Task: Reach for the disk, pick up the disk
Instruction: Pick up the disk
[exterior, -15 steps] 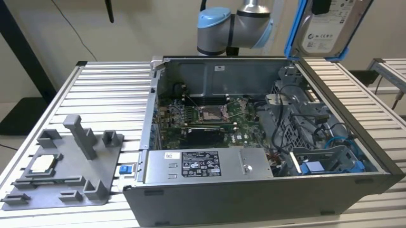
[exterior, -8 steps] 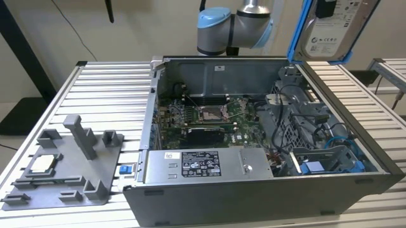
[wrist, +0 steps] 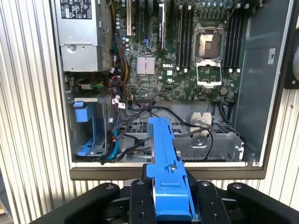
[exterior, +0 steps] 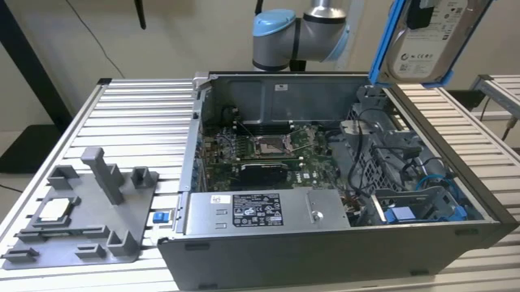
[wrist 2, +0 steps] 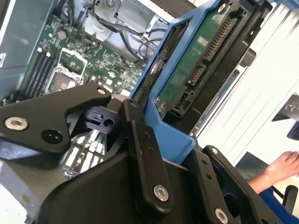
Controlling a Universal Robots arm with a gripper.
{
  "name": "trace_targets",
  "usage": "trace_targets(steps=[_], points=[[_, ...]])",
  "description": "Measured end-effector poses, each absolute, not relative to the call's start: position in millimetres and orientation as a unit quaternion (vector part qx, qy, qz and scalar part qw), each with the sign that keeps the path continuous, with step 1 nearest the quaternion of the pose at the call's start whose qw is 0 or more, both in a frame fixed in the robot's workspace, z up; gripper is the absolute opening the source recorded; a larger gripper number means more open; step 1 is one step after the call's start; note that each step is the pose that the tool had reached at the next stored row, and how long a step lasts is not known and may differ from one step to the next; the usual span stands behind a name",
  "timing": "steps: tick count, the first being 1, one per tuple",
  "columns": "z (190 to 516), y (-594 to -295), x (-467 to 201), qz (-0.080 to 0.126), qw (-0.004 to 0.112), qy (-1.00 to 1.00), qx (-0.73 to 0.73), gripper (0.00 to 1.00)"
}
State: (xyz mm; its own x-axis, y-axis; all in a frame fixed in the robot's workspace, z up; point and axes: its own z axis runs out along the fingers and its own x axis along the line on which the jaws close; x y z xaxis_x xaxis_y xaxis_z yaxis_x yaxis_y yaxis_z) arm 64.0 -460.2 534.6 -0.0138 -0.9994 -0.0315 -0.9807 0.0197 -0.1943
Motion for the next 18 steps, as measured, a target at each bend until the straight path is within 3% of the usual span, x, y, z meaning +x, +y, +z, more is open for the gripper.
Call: trace_targets(steps=[18], points=[[512.3, -510.5, 62.7, -0.051, 0.087, 0.709, -0.698, 0.0]])
